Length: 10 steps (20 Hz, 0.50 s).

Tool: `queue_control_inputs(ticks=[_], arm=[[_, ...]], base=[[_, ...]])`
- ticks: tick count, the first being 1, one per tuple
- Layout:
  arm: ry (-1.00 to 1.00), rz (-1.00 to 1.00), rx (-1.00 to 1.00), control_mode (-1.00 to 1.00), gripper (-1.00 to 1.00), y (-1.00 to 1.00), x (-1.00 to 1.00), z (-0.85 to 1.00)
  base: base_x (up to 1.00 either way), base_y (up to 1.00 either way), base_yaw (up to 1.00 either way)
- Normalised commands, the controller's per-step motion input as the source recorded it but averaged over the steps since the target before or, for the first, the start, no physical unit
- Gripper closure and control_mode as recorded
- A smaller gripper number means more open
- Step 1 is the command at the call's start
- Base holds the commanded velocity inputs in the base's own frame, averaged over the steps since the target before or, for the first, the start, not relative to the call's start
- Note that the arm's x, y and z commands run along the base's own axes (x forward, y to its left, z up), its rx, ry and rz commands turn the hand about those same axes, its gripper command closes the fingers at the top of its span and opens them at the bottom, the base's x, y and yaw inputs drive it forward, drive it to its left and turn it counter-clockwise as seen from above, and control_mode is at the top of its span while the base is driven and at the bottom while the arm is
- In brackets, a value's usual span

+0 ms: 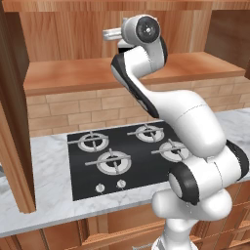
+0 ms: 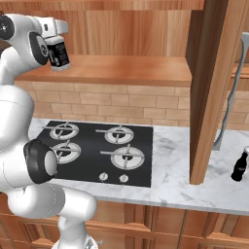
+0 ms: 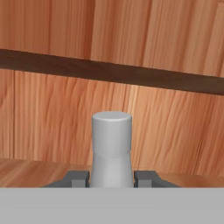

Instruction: Sort all alcoholic drinks to one cabinet, and non-alcoholic drinks to the other.

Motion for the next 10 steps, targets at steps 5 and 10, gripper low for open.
queue_control_inputs(ticks=[5, 10], arm=[[0.03, 0.00, 0.01, -1.00, 1.00, -0.01, 0.14, -0.15], [-0.01, 0.03, 0.04, -1.00, 1.00, -0.10, 0.19, -0.07]], base=[[0.00, 0.00, 0.00], [0.00, 0.00, 0.00]])
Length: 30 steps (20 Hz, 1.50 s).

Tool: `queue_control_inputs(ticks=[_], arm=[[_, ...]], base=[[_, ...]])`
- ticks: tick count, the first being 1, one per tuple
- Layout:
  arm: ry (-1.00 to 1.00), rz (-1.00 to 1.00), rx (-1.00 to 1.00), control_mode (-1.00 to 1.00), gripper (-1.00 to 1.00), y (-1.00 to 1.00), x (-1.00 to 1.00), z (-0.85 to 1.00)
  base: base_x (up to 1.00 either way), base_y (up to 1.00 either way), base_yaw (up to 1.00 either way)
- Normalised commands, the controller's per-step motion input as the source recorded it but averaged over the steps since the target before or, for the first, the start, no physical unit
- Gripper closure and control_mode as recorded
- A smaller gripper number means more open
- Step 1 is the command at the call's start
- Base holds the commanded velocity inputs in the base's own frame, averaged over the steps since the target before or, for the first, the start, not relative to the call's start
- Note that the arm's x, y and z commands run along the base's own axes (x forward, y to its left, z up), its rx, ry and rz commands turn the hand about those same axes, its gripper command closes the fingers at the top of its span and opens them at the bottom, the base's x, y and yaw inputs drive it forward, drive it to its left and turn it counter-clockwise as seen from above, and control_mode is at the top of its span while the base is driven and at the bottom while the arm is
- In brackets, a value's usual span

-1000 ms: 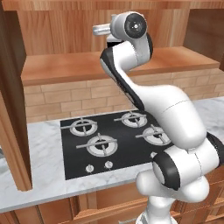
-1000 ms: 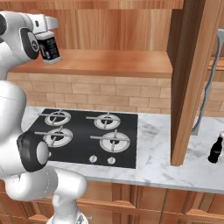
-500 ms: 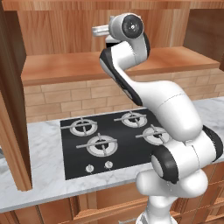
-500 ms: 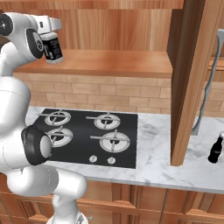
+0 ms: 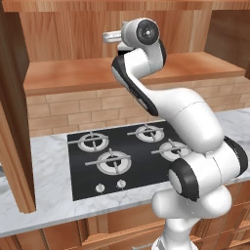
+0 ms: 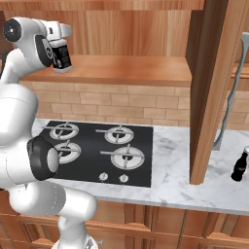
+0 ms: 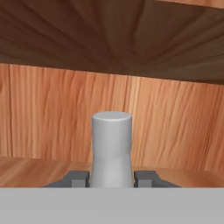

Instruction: Sort all alcoholic drinks to one cabinet, and non-alcoholic drinks to the other.

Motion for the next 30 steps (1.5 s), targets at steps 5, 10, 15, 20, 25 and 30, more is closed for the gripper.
queue_control_inputs(ticks=[5, 10, 15, 20, 25, 30], arm=[[-0.04, 0.06, 0.05, -1.00, 1.00, -0.14, 0.11, 0.00], [-0.05, 0.06, 0.05, -1.00, 1.00, -0.12, 0.11, 0.00], [-0.01, 0.04, 0.02, -1.00, 1.00, -0.02, 0.20, 0.00], [0.00, 0.00, 0.00, -1.00, 1.00, 0.02, 0.32, 0.00], [0.00, 0.01, 0.00, -1.00, 1.00, 0.00, 0.04, 0.00], [0.00, 0.00, 0.00, -1.00, 1.00, 0.01, 0.12, 0.00]], base=[[0.00, 0.00, 0.00], [0.00, 0.00, 0.00], [0.00, 0.00, 0.00], [0.00, 0.00, 0.00], [0.00, 0.00, 0.00], [0.00, 0.00, 0.00]])
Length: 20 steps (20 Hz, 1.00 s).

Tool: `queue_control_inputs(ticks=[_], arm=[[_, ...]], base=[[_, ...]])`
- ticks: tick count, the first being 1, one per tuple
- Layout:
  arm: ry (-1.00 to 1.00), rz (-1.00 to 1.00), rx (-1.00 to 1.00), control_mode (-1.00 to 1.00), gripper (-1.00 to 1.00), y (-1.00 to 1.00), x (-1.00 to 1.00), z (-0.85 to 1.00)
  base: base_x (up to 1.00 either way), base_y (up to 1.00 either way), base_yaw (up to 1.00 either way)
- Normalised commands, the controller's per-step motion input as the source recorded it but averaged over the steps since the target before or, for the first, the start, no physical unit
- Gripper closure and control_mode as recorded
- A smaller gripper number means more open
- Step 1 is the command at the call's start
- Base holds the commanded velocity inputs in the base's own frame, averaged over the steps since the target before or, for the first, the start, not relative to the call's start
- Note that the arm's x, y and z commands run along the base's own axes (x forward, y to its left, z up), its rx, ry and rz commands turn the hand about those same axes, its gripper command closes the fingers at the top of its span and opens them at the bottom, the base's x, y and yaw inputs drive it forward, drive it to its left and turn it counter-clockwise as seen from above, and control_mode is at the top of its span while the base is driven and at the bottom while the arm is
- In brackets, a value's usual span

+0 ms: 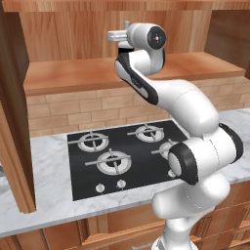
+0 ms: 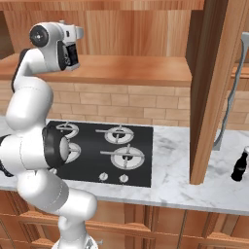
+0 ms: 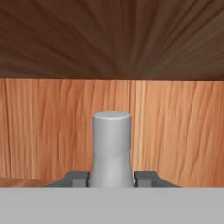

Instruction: Sort all alcoholic drinks to one cabinet, and non-alcoholic drinks to the other.

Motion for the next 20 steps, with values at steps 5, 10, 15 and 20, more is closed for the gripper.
queue_control_inputs(ticks=[5, 10, 15, 20], arm=[[0.00, 0.00, 0.00, -1.00, 1.00, 0.00, 0.19, 0.00], [0.00, 0.00, 0.00, -1.00, 1.00, 0.00, 0.24, 0.00], [0.00, 0.00, 0.00, -1.00, 1.00, 0.01, 0.28, -0.01], [0.01, 0.00, 0.00, -1.00, 1.00, 0.07, 0.35, -0.09]], base=[[0.00, 0.00, 0.00], [0.00, 0.00, 0.00], [0.00, 0.00, 0.00], [0.00, 0.00, 0.00]])
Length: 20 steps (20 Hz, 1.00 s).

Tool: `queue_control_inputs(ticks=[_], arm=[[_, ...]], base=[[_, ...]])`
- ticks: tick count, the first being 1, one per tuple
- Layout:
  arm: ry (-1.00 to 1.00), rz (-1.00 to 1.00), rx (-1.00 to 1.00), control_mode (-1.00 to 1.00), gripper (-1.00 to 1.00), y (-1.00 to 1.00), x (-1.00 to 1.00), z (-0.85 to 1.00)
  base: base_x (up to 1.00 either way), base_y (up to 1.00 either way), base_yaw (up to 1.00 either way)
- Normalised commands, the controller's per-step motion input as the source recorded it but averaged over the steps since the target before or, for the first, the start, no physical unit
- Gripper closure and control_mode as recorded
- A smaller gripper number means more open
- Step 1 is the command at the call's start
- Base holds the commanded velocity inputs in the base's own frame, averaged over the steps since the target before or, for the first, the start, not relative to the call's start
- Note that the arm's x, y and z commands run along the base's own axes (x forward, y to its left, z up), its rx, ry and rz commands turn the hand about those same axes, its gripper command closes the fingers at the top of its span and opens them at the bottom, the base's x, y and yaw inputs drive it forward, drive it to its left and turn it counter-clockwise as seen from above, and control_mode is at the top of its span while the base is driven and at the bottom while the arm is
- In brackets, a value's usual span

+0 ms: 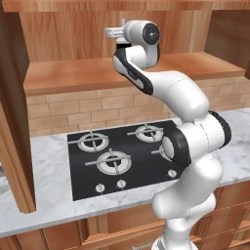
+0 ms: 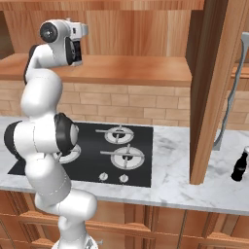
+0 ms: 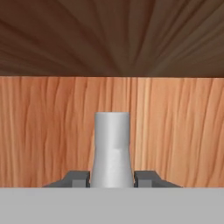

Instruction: Sort all alcoholic drinks to one cabinet, and non-alcoholic drinks to the other.

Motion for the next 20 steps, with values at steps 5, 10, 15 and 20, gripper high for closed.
queue_control_inputs(ticks=[5, 10, 15, 20], arm=[[0.00, 0.01, 0.00, -1.00, 1.00, 0.01, 0.28, -0.13], [-0.01, 0.02, 0.00, -1.00, -1.00, 0.00, 0.02, -0.07], [-0.06, 0.00, 0.02, -1.00, -1.00, -0.07, -0.22, 0.00], [-0.06, 0.00, 0.01, -1.00, -1.00, -0.07, -0.15, 0.00]], base=[[0.00, 0.00, 0.00], [0.00, 0.00, 0.00], [0.00, 0.00, 0.00], [0.00, 0.00, 0.00]])
